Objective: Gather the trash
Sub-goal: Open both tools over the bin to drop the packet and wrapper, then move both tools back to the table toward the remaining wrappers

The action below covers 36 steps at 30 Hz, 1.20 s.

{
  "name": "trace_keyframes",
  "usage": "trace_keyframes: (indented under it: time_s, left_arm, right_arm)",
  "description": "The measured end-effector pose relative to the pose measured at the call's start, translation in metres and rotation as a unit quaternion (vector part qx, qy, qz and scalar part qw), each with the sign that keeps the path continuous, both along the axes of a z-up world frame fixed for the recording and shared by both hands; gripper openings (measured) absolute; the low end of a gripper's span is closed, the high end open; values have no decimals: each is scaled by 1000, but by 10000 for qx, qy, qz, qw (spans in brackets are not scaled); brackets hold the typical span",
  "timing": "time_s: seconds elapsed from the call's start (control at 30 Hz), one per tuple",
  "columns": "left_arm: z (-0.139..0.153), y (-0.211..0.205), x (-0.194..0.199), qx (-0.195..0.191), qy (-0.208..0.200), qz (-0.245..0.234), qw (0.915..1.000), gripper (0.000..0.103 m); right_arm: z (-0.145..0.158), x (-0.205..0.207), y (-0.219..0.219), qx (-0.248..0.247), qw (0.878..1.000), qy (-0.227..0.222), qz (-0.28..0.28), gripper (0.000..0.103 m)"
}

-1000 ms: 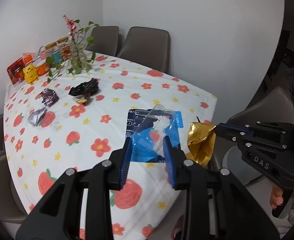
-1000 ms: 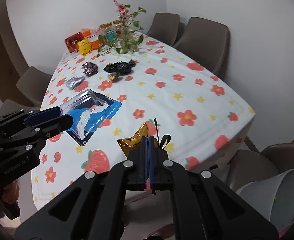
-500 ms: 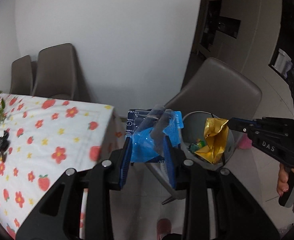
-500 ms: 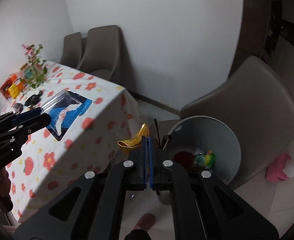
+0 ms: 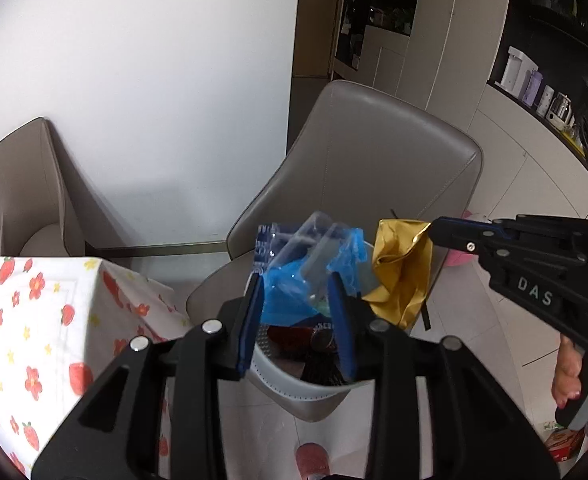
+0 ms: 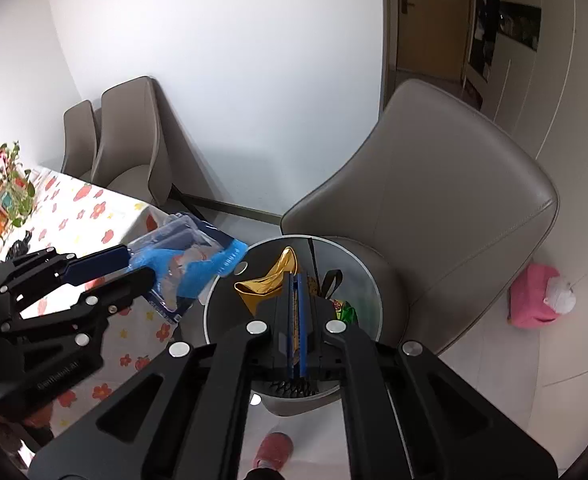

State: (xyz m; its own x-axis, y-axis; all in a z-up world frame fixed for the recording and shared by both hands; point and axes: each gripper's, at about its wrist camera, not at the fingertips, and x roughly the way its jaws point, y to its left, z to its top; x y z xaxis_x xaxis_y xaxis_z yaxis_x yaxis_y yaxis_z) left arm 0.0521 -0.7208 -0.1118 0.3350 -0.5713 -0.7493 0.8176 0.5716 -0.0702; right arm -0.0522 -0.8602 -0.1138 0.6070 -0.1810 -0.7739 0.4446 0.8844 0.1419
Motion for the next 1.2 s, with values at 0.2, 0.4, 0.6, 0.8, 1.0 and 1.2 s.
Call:
trace_keyframes:
  time_s: [0.2,0.4,0.6,0.8,1.0,1.2]
  left_arm:
    - [-11,-15,4,211,31,-6,9998,62]
    - [-11,5,10,214,29,78,9997,62]
    - [-6,59,19,147,60,585,9982,68]
    - [7,152,38,123,-5,1556,9877,69]
    - [17,272,54,81,10,2689,9631,69]
    - [22,397,57,130,-26,3628,9318,69]
  right_arm:
    - [-6,5,-13,104,9999,23,-120,3]
    - [-6,10,0,4,9999,92,-50,17]
    - [-3,31,40,-73,9990,118,415,40]
    - [5,74,123,-166,9907,57,1352,45]
    - [11,122,234,-177,9691,37,2458,45]
    - [18,156,356,-163,9406,-41,3390,45]
